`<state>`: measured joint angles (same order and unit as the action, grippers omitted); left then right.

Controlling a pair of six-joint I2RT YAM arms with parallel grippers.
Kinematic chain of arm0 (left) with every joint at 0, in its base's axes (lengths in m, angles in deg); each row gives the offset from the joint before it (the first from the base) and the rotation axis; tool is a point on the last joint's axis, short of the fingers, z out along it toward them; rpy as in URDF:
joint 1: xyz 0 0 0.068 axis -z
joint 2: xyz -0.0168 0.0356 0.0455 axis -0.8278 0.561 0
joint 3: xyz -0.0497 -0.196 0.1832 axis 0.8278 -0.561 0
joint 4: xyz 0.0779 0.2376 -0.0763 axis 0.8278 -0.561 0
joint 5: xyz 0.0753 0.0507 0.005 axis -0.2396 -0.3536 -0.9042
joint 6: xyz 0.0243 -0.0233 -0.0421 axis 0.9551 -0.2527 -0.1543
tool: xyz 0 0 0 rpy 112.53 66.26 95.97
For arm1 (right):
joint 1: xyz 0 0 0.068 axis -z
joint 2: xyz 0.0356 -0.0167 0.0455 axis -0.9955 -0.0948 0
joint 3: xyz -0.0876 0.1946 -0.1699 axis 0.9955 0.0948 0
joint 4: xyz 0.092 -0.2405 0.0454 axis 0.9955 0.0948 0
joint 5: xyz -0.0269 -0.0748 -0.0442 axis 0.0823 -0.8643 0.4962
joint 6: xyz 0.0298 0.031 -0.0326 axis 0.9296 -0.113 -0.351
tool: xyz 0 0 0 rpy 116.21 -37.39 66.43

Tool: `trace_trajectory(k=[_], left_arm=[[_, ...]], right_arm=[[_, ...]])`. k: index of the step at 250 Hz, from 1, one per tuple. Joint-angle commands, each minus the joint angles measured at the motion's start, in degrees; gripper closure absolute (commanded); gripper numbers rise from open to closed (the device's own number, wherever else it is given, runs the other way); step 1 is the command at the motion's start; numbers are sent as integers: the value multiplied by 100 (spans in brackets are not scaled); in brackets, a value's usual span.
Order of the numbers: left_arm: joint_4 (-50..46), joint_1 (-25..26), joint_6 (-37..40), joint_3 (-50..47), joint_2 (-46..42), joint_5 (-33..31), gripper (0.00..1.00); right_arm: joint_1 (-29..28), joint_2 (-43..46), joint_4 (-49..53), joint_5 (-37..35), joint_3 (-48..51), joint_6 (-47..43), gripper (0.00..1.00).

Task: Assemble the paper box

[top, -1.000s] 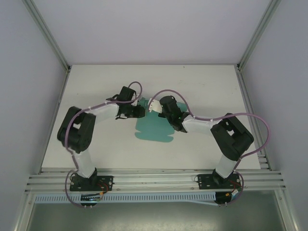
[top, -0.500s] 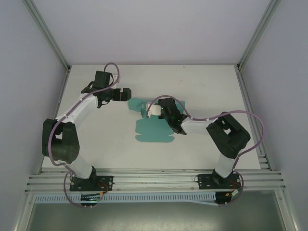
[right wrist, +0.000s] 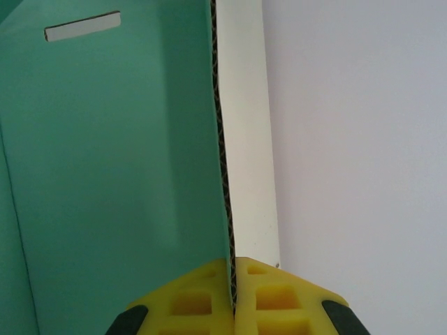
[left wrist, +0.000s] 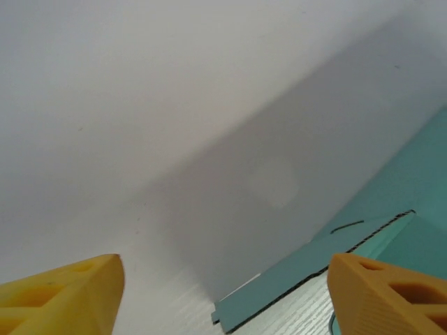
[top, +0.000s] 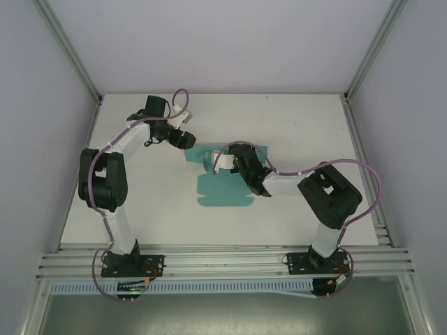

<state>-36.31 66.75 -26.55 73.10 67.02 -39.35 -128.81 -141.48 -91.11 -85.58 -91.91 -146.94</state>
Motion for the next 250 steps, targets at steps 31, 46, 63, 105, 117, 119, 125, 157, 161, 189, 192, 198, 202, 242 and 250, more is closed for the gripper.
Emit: trace_trajectory(k=[31, 46, 63, 105, 117, 119, 125, 157, 161, 189, 192, 198, 202, 242, 250], left_arm=[[-1064, 38, 1178, 528, 349, 932, 37], [-1204, 54, 1390, 498, 345, 1034, 37], [-1481, 87, 1681, 575, 398, 1178, 36], [-1773, 158, 1737, 922, 856, 743, 52], [-1802, 164, 1697, 964, 940, 652, 56], [-1799, 173, 1684, 968, 944, 640, 57], [-1800, 180, 1655, 975, 962, 571, 61], [-1553, 246, 1441, 719, 690, 26, 76], [-1491, 247, 1414, 645, 616, -54, 77], [-1147, 294, 1220, 138, 148, -596, 85], [-1136, 310, 1203, 111, 110, -625, 86], [-1100, 327, 1155, 43, 48, -642, 86], [-1073, 334, 1126, 7, 5, -624, 86], [-793, 631, 769, -127, -123, -476, 88], [-811, 719, 577, -23, -73, -699, 89]], right_arm=[[4, -64, 318, 1, -186, 60, 100], [13, -35, 448, 10, -206, 106, 100], [13, -25, 523, 26, -237, 144, 100], [13, -26, 631, 1, -335, 204, 100], [35, -20, 625, -15, -342, 226, 100], [18, -25, 628, -17, -342, 232, 100], [13, -24, 629, -33, -351, 243, 100], [13, -22, 655, -93, -338, 263, 100], [7, -18, 656, -111, -338, 269, 100], [15, -8, 565, -198, -310, 304, 100], [18, -9, 553, -202, -307, 306, 100], [15, -9, 544, -215, -310, 320, 100], [13, -13, 538, -220, -314, 324, 100], [-21, -104, 369, -381, -392, 355, 100], [-52, -122, 341, -425, -404, 335, 100]])
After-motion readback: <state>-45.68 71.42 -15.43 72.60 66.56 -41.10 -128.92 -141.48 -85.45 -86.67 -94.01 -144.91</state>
